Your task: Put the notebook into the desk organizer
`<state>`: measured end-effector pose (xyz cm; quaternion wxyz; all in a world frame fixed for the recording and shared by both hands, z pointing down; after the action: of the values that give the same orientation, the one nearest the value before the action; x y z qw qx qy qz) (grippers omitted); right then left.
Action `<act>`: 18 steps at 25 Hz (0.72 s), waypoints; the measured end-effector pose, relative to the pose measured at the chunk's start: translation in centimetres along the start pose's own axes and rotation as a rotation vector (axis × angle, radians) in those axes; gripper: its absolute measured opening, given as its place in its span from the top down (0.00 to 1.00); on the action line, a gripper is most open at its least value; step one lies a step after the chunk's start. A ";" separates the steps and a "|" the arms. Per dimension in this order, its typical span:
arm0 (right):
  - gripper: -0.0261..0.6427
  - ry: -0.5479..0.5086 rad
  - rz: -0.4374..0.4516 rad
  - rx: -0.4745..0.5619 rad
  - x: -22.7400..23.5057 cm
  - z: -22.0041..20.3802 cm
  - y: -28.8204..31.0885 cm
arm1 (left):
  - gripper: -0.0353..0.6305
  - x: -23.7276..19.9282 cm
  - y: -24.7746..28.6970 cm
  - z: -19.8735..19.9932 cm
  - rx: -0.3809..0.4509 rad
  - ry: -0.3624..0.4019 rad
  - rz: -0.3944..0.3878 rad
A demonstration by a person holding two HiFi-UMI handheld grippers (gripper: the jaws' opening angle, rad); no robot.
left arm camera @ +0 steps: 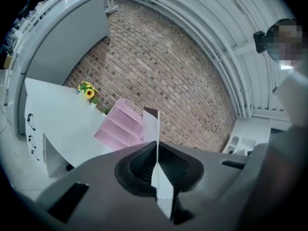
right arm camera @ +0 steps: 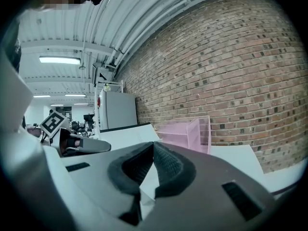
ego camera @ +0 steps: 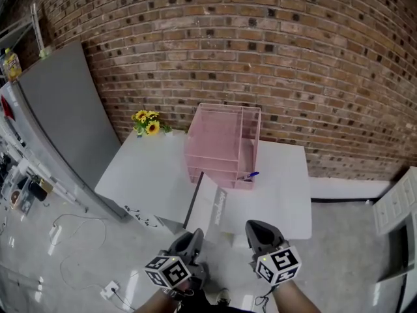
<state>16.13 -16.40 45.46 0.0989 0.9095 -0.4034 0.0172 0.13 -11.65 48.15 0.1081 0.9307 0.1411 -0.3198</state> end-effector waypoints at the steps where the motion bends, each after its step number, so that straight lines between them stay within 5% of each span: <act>1: 0.95 0.000 -0.006 -0.003 0.1 0.0 0.4 | 0.93 -0.4 0.3 0.1 -0.004 -0.011 -0.004; 11: 0.95 0.017 -0.064 -0.037 0.8 -0.1 4.7 | 0.93 -5.2 4.1 1.3 -0.061 -0.123 -0.034; 18: 0.95 0.025 -0.094 -0.058 1.1 -0.1 7.6 | 0.93 -8.4 6.8 2.3 -0.084 -0.276 -0.067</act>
<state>11.26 -22.17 46.94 0.1309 0.9238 -0.3595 0.0122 -5.24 -20.36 52.42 0.1545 0.8674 0.1690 -0.4419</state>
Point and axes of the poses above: the fingertips, and each gripper's own axes: y forward along the fingers, x to its right, z out of its top, the point moved 2 cm from there along -y, backward along the fingers, and after that the axes turned 2 degrees about z, right-handed, at the moved point
